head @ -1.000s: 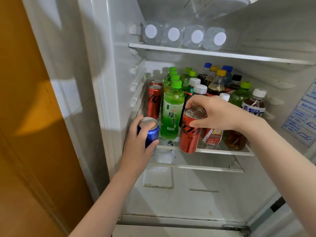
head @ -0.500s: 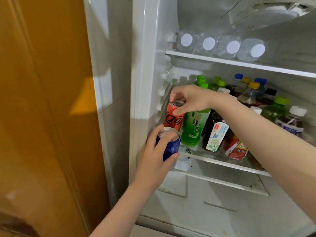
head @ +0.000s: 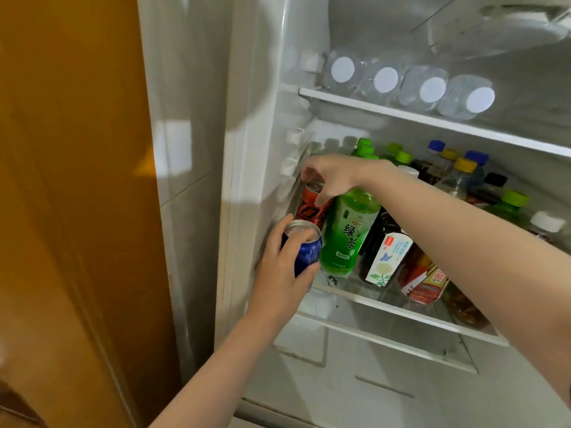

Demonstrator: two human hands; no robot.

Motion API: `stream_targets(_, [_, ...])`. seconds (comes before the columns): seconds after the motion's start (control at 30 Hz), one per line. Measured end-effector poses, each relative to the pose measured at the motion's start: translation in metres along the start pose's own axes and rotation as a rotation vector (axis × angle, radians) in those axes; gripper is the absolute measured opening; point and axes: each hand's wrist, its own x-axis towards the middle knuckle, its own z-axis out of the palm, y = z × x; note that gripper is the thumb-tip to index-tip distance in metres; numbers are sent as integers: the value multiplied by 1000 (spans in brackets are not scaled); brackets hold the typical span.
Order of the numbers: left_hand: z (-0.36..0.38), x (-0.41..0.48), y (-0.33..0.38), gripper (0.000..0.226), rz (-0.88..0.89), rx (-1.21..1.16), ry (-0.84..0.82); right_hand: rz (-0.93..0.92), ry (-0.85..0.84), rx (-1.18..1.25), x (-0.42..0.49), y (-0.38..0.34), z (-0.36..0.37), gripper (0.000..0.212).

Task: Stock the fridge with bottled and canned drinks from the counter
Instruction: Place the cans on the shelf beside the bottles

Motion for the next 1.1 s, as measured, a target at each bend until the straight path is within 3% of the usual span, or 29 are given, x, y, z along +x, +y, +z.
stream_targets(0.27, [12, 22, -8, 50, -38, 21, -25, 7, -95, -159, 18, -1, -12, 71])
stream_targets(0.43, [14, 29, -11, 53, -25, 81, -58, 20, -168, -183, 28, 6, -19, 63])
stream_targets(0.83, [21, 34, -14, 56, -16, 208, -79, -31, -163, -365, 38, 9, -20, 65])
stream_targets(1.1, [18, 33, -12, 52, -5, 173, -71, 33, -124, -202, 34, 23, -27, 71])
